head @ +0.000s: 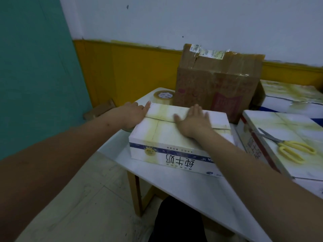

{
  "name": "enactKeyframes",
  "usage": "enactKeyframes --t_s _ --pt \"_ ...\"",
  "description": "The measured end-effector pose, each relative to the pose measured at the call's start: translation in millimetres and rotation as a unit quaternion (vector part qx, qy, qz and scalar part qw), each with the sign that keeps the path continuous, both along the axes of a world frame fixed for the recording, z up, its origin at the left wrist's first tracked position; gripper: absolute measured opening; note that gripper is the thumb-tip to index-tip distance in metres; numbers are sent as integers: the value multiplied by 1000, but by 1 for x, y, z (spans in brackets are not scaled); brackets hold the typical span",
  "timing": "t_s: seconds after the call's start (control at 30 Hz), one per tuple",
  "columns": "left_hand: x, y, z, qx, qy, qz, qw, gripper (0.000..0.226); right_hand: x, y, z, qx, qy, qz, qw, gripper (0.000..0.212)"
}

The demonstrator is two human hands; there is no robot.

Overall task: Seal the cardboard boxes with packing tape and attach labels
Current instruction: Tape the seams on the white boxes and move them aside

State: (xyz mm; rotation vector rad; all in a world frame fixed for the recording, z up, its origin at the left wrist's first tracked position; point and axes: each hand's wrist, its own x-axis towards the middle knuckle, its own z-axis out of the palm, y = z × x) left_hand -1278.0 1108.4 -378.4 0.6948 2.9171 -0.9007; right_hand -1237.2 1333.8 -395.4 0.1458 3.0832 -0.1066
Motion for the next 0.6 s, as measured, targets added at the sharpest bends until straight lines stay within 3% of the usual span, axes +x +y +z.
enactKeyframes --t_s 0.13,0.3,0.37,0.47,0.53,0.6 --pt "3 -4 -7 64 -11 0 998 95 -11 -65 -4 -22 -23 137 990 66" --pt "13 -9 -4 189 -55 32 980 89 -19 -64 -6 -17 -27 219 975 58" --pt "23 -16 14 323 -127 95 933 77 -16 -62 -6 -15 -26 248 968 58" --pt "31 -38 33 498 -202 171 826 29 -10 -61 -4 -17 -25 288 957 57" --pt "35 -51 35 519 -225 207 799 43 -2 -58 -2 -13 -26 316 948 57" --pt "42 -58 30 498 -285 233 785 36 9 -55 1 -14 -39 352 935 56"
